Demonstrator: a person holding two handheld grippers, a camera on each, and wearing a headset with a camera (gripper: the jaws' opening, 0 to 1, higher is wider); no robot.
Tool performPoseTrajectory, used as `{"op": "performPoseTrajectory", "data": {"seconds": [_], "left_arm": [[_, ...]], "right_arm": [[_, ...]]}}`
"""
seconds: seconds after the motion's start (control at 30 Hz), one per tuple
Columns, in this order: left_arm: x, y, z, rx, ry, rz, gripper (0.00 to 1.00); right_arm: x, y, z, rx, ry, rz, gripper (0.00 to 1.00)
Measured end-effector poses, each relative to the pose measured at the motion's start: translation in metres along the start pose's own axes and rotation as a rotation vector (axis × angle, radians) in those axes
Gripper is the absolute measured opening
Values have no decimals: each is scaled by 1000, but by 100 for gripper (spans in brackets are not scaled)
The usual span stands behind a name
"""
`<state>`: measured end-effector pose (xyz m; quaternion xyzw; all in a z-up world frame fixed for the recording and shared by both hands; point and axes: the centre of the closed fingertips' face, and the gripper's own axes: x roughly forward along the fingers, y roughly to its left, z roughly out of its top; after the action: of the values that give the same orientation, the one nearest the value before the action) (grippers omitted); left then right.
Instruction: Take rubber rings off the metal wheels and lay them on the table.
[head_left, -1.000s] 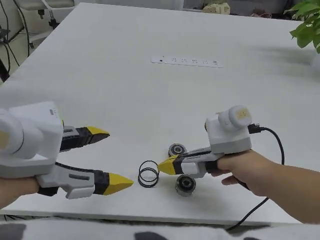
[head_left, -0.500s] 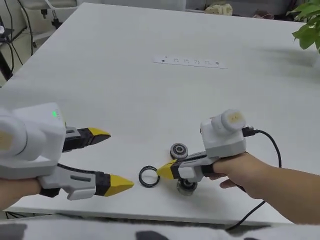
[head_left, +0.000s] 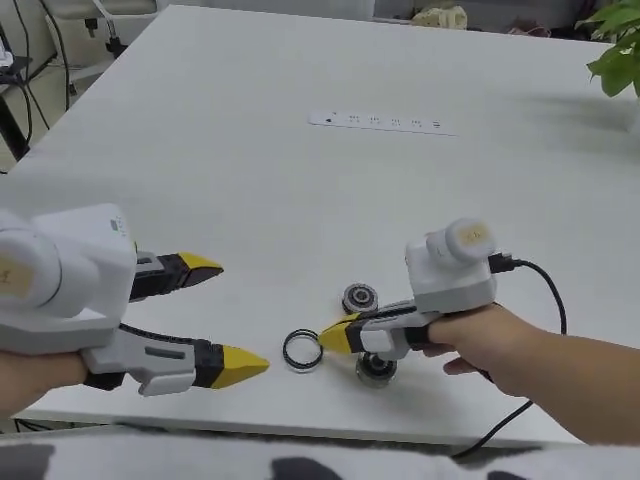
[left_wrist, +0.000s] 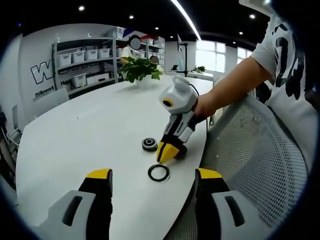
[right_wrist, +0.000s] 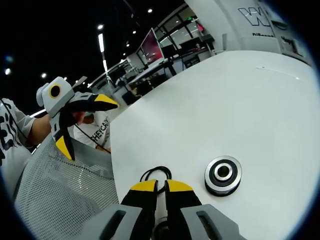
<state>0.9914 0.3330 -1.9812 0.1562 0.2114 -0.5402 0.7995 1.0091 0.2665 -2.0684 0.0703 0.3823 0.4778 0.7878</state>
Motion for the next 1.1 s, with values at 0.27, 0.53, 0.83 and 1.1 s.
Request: {"op": "performPoseTrajectory", "data": {"seconds": [0.27,0.53,0.83,1.1], "left_arm": [[1,2,-1,-8,6,-6,63],[5,5,0,-14,12,-11,63],[14,14,9,-71,-13,-27,60],[25,20,14,-81,-14,-38,60]], "right_arm": [[-8,-4,9,15,-46,-4,6],[-20,-9,21,31,-106,-18,8],[-33,-14,33,27,-149,-37,10],[-45,-21,38,2,-169,-59,13]]}}
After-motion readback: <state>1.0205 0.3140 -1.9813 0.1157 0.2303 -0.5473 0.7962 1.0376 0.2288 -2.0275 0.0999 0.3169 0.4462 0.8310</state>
